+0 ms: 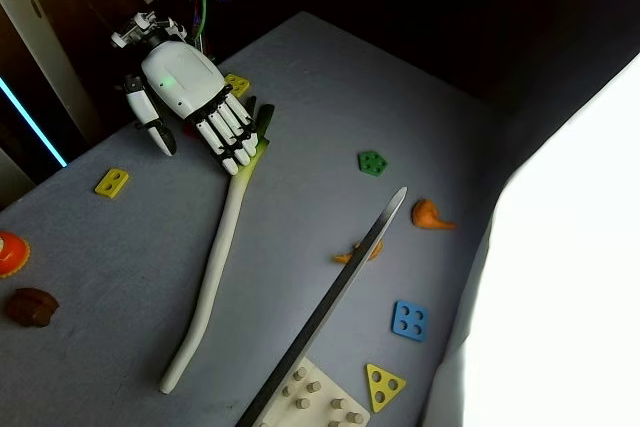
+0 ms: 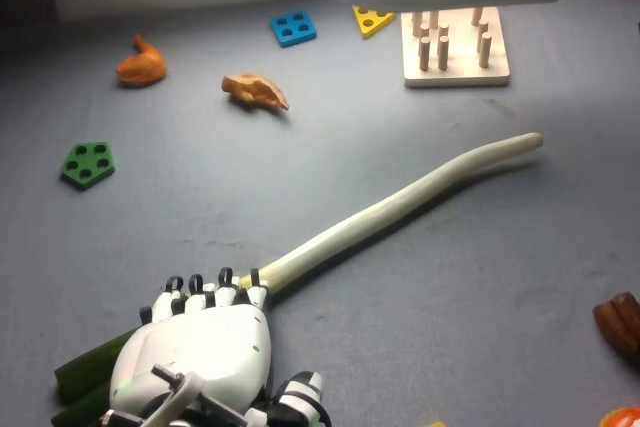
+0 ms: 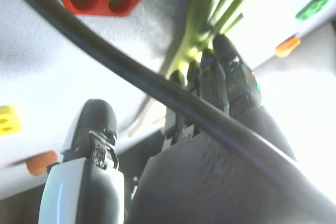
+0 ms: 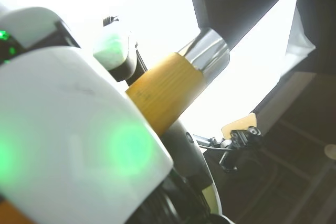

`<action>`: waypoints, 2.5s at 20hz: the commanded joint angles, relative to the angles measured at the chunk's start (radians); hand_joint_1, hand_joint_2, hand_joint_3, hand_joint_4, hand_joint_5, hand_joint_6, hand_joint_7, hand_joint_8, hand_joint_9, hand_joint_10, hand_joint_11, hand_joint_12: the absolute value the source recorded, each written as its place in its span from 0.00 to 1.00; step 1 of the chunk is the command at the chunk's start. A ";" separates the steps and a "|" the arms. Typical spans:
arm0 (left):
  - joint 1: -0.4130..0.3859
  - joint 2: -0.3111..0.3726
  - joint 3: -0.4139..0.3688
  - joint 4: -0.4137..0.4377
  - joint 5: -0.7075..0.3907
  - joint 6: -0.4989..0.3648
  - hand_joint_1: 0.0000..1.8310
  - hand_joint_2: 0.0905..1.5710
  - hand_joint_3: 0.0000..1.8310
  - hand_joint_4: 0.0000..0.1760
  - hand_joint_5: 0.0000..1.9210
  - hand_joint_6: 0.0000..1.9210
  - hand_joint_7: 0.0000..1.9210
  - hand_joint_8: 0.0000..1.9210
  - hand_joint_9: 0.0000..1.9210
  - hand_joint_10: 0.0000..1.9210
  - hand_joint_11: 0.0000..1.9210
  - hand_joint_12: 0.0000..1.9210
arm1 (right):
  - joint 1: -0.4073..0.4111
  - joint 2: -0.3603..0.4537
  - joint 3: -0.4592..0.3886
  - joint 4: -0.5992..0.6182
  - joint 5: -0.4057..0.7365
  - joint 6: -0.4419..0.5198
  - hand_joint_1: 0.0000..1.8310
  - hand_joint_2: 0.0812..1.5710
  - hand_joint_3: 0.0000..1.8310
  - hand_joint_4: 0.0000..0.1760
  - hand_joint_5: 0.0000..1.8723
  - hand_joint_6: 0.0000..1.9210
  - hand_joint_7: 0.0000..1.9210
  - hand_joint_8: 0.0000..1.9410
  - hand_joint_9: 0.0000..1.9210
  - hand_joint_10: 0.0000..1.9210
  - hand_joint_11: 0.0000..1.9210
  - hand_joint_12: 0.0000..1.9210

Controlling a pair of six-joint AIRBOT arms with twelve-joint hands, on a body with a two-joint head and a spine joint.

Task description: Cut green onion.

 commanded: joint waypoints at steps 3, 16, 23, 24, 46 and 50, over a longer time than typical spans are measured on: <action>-0.012 0.002 0.008 0.057 0.029 0.003 0.23 0.86 0.00 0.00 0.09 0.00 0.08 0.00 0.07 0.00 0.00 0.28 | -0.004 -0.037 0.081 0.020 0.171 0.053 0.87 0.46 0.46 1.00 0.75 1.00 0.84 1.00 0.87 1.00 0.90 1.00; -0.060 0.047 0.007 0.057 0.029 0.032 0.21 0.86 0.00 0.00 0.08 0.01 0.12 0.01 0.09 0.01 0.00 0.31 | -0.033 -0.127 0.178 0.044 0.173 0.055 0.87 0.45 0.47 1.00 0.74 1.00 0.82 1.00 0.86 1.00 0.89 1.00; -0.112 0.081 -0.002 0.047 0.023 0.075 0.24 0.85 0.00 0.00 0.09 0.01 0.13 0.01 0.10 0.00 0.00 0.35 | -0.060 -0.147 0.198 0.048 0.174 0.064 0.87 0.45 0.47 1.00 0.73 1.00 0.82 1.00 0.86 1.00 0.89 1.00; -0.118 0.084 -0.002 0.045 0.019 0.081 0.24 0.85 0.00 0.00 0.10 0.00 0.14 0.01 0.10 0.01 0.00 0.35 | -0.064 -0.148 0.198 0.049 0.174 0.064 0.87 0.45 0.47 1.00 0.72 1.00 0.82 1.00 0.86 1.00 0.89 1.00; -0.343 0.277 0.004 -0.016 -0.265 0.405 0.24 0.85 0.00 0.04 0.07 0.00 0.12 0.00 0.11 0.00 0.00 0.39 | -0.080 -0.202 0.260 0.072 0.159 0.067 0.86 0.44 0.50 1.00 0.72 1.00 0.83 1.00 0.86 1.00 0.89 1.00; -0.376 0.299 -0.001 -0.032 -0.280 0.430 0.24 0.85 0.00 0.10 0.05 0.00 0.09 0.00 0.08 0.00 0.00 0.32 | -0.088 -0.241 0.304 0.075 0.142 0.070 0.86 0.45 0.49 1.00 0.72 1.00 0.83 1.00 0.86 1.00 0.89 1.00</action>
